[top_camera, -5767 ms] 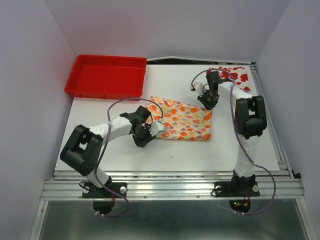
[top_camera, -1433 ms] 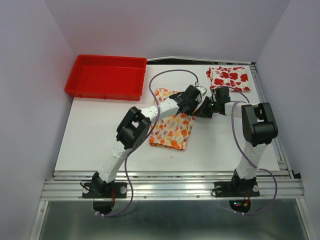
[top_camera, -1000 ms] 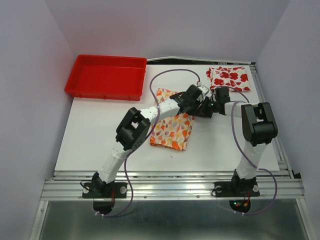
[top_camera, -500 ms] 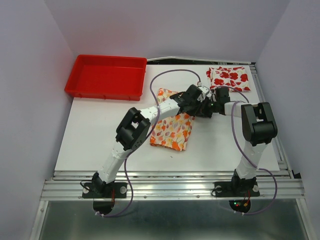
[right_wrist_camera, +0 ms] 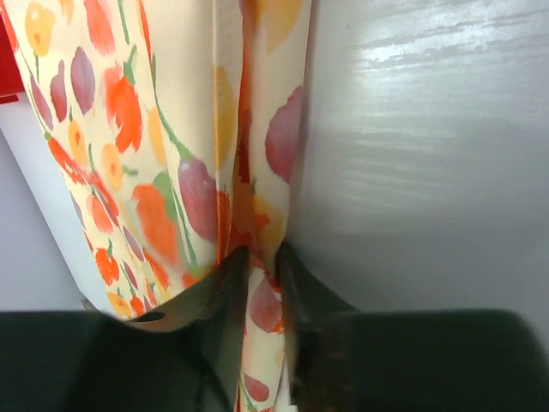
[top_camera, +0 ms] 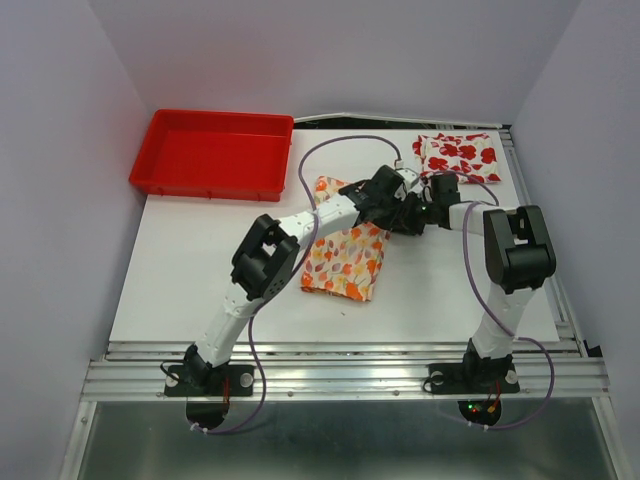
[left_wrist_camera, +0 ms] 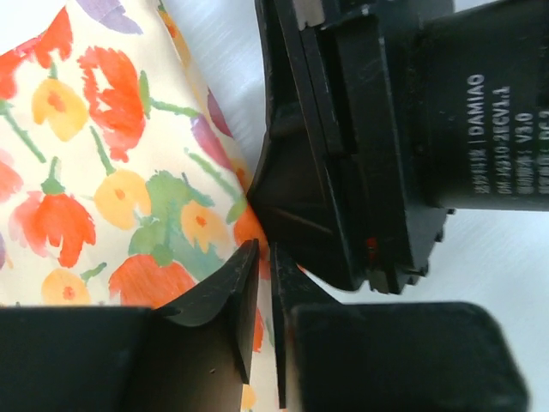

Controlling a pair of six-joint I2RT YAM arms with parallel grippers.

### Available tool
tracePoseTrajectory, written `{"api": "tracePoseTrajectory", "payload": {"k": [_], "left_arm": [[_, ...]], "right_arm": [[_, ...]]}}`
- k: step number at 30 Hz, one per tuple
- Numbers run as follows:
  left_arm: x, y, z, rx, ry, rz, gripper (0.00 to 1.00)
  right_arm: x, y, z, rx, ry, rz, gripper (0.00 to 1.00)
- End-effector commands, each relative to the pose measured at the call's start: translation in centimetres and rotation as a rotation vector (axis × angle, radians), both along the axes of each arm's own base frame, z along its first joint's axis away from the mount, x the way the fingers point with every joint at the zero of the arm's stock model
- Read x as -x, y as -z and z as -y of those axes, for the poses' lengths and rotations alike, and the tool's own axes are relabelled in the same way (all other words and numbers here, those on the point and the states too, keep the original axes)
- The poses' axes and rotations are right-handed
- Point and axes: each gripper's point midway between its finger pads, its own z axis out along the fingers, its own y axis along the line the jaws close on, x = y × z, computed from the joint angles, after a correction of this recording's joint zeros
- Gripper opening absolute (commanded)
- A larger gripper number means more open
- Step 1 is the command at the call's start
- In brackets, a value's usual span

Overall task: Fold and stack the skirts
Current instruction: Fold the skirt

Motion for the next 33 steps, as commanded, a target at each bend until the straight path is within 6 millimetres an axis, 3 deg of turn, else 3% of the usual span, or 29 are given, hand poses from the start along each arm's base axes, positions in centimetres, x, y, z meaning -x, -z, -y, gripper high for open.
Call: {"api": "tracePoseTrajectory", "payload": {"k": [1, 3, 7, 11, 14, 15, 17, 21, 23, 27, 33], "left_arm": [[-1.0, -7.4, -0.7, 0.083, -0.007, 0.087, 0.3], [-0.2, -8.1, -1.3, 0.076, 0.0, 0.079, 0.36], [1.1, -9.9, -2.5, 0.094, 0.006, 0.076, 0.38], [2.7, -11.4, -4.7, 0.083, 0.01, 0.088, 0.37], [5.4, -10.0, -6.8, 0.057, 0.035, 0.042, 0.37], [6.3, -9.4, -7.1, 0.049, 0.047, 0.026, 0.37], [8.4, -7.2, -8.1, 0.008, 0.069, -0.014, 0.36], [11.4, -4.4, -8.0, -0.012, 0.103, -0.065, 0.38], [12.4, -4.5, -6.9, 0.0, 0.136, -0.047, 0.39], [13.2, -3.8, -5.6, 0.003, 0.152, -0.067, 0.41], [12.5, -1.9, -4.6, -0.023, 0.128, -0.105, 0.41]], "right_arm": [[0.6, 0.4, 2.7, 0.15, 0.044, -0.04, 0.36], [1.0, -0.2, 2.7, 0.152, 0.03, -0.046, 0.39], [1.2, -1.9, 3.4, 0.18, 0.021, -0.03, 0.39], [3.0, -2.8, 3.9, 0.182, -0.001, -0.062, 0.38], [4.7, -3.8, 2.4, 0.085, -0.048, -0.057, 0.38], [6.1, -3.2, 1.8, 0.041, -0.064, -0.083, 0.38], [6.6, -4.0, 0.5, -0.051, -0.086, -0.049, 0.38], [8.2, -3.1, -0.9, -0.137, -0.132, -0.058, 0.39], [8.3, -2.6, -1.2, -0.136, -0.146, -0.054, 0.39], [8.2, -1.8, -1.7, -0.142, -0.153, -0.066, 0.38], [8.0, -1.2, -2.2, -0.159, -0.169, -0.074, 0.37]]}}
